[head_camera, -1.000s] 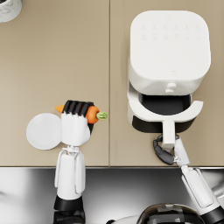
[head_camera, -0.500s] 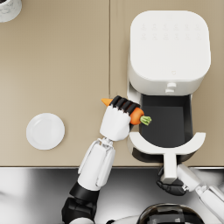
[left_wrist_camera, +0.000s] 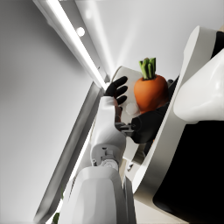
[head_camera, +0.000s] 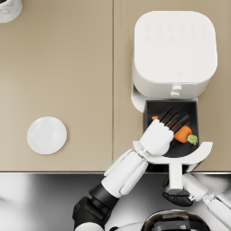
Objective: Pick up the carrot and place it into the air fryer
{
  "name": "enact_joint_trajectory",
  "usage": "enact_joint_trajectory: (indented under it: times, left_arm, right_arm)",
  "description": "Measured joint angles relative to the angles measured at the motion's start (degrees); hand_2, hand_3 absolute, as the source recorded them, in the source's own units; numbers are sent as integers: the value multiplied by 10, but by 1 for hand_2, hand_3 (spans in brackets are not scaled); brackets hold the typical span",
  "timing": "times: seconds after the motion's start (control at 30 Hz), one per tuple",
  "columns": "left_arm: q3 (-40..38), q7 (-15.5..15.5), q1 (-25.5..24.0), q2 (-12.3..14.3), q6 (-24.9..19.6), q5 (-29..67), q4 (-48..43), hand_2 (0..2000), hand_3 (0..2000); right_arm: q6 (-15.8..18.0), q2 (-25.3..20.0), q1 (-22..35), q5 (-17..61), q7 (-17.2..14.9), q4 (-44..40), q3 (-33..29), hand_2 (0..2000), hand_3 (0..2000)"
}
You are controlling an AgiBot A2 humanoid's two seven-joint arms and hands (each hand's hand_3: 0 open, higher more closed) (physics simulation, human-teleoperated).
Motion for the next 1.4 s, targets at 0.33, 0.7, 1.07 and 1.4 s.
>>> enact_joint_trajectory:
  times: [0.33,0.7,1.07,1.4]
  left_arm:
    - [-241,-4,-160,-91,34,0,-159,0,0]
    - [-443,1,-194,-101,16,-1,-215,0,0]
    - [-471,1,-175,-106,15,-1,-196,0,0]
    - [-474,1,-161,-110,15,-1,-193,0,0]
  right_arm:
    - [33,-5,-3,-2,-1,-2,1,2000,2000]
    - [97,-84,79,-3,-5,-118,-21,2000,2000]
    - [155,-229,179,3,-3,-324,-79,2000,2000]
    - [216,-321,267,3,-2,-483,-127,2000,2000]
